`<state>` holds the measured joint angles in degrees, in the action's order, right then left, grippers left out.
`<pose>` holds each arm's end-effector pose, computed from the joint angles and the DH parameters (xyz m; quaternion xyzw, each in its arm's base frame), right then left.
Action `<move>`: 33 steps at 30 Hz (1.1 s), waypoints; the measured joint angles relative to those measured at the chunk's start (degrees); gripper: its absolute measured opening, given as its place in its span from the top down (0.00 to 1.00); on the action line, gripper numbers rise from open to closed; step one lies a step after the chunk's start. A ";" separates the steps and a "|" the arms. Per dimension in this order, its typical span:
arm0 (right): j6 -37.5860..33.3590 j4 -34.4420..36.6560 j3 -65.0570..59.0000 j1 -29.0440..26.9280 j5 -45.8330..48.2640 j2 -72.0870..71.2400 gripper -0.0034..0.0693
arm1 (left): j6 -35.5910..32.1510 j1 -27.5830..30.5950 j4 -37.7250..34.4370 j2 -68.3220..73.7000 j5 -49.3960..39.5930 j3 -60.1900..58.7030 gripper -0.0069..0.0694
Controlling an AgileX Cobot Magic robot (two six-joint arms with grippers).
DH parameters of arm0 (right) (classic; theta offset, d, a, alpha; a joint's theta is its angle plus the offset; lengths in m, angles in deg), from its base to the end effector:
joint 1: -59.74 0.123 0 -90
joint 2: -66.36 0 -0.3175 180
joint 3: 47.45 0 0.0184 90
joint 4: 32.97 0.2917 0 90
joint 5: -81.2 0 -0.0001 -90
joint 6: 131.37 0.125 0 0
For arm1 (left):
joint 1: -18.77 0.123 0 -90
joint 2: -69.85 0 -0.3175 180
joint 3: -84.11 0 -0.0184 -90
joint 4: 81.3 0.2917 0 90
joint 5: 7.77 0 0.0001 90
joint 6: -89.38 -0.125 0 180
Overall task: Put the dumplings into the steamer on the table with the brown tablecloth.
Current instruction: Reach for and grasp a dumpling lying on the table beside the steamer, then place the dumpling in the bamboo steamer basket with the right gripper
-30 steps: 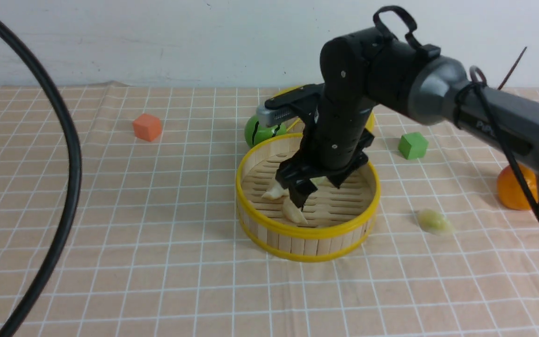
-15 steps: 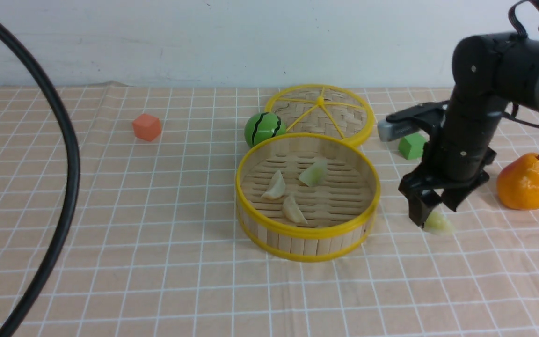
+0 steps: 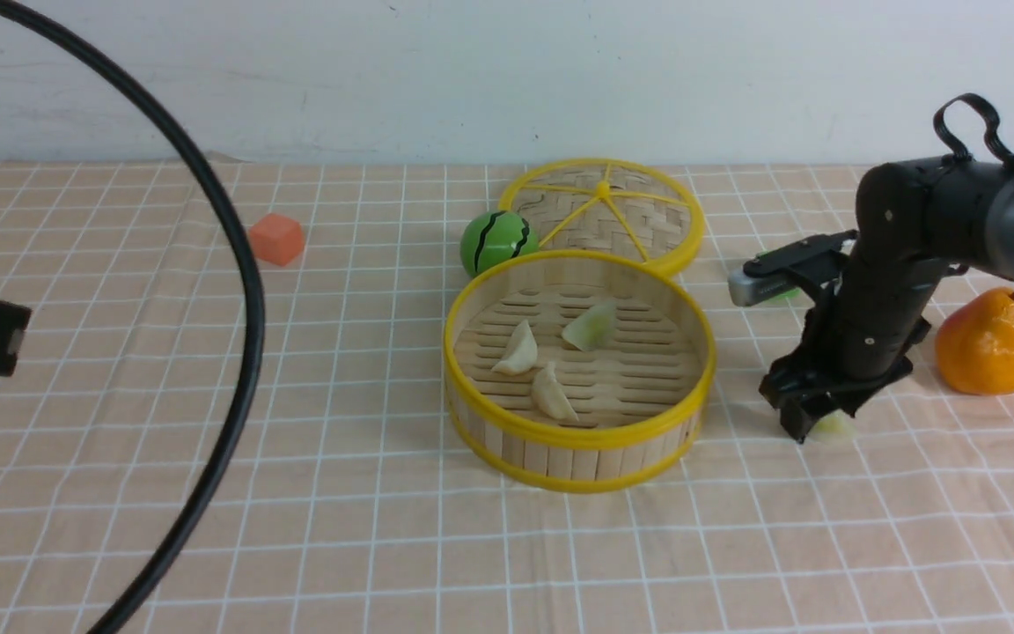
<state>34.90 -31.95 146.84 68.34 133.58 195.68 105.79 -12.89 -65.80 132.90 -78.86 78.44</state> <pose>0.4945 0.0766 0.1399 -0.1879 0.9760 0.0027 0.1099 0.1871 -0.0782 0.4375 0.1207 0.9227 -0.0155 0.3658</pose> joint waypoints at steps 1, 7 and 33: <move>-0.01 0.09 0.00 0.06 0.07 0.00 0.42 | 0.00 0.00 0.00 0.02 0.06 0.00 0.93; -2.11 1.02 0.08 0.36 1.28 -4.07 0.61 | 0.00 0.00 0.27 -0.11 0.91 0.00 0.93; 2.81 13.04 5.80 15.01 -8.74 -0.37 0.42 | 7.78 0.00 -0.09 -32.06 2.17 -21.65 0.92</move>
<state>37.71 -18.90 152.64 83.35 124.84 195.30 113.57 -12.89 -65.89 100.84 -76.68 56.79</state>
